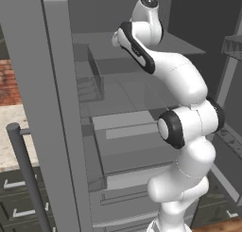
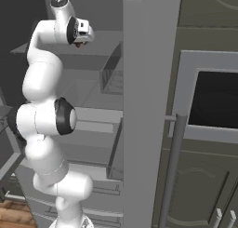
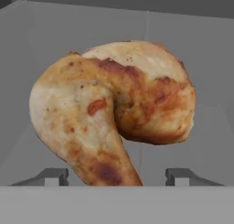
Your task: Gather the avocado and squash from the fridge and place them on a tray on the dining counter. Then gather the chicken drumsticks from the fridge and place them on the other tray.
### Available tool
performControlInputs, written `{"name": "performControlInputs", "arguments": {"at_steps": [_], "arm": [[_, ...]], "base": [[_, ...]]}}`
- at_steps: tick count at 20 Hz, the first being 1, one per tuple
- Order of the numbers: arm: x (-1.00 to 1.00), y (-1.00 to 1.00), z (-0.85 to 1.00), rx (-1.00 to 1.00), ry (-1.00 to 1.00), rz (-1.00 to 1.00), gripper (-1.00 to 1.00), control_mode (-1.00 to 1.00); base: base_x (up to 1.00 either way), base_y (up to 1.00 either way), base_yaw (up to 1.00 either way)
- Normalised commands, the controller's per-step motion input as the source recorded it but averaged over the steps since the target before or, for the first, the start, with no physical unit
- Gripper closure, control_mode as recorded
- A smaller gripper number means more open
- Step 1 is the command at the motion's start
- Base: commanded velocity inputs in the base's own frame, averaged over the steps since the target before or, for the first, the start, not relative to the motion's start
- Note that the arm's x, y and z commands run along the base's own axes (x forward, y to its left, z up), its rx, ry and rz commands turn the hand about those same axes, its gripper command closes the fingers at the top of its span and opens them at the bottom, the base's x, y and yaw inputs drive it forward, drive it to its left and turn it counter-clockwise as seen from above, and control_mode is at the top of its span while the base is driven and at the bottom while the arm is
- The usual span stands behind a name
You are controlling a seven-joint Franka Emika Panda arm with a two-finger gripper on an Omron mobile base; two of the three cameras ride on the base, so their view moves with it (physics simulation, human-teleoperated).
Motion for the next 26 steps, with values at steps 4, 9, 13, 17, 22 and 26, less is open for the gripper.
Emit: {"name": "performControlInputs", "arguments": {"at_steps": [4, 9, 13, 17, 22, 26], "arm": [[0.06, 0.0, -0.14, 0.0, 0.02, 0.0, 1.0, -1.0], [0.0, -0.01, -0.2, 0.0, 0.03, 0.0, 1.0, -1.0], [-0.07, -0.03, -0.26, 0.0, -0.11, 0.0, 1.0, -1.0], [-0.21, -0.07, -0.31, 0.0, -0.21, 0.05, 1.0, -1.0], [-0.32, -0.01, -0.13, 0.02, -0.19, 0.06, 1.0, -1.0], [-0.76, 0.0, 0.11, 0.06, -0.11, 0.04, 1.0, -1.0]], "base": [[0.0, 0.0, 0.0], [0.0, 0.0, 0.0], [0.0, 0.0, 0.0], [0.0, 0.0, 0.0], [0.0, 0.0, 0.0], [0.0, 0.0, 0.0]]}}
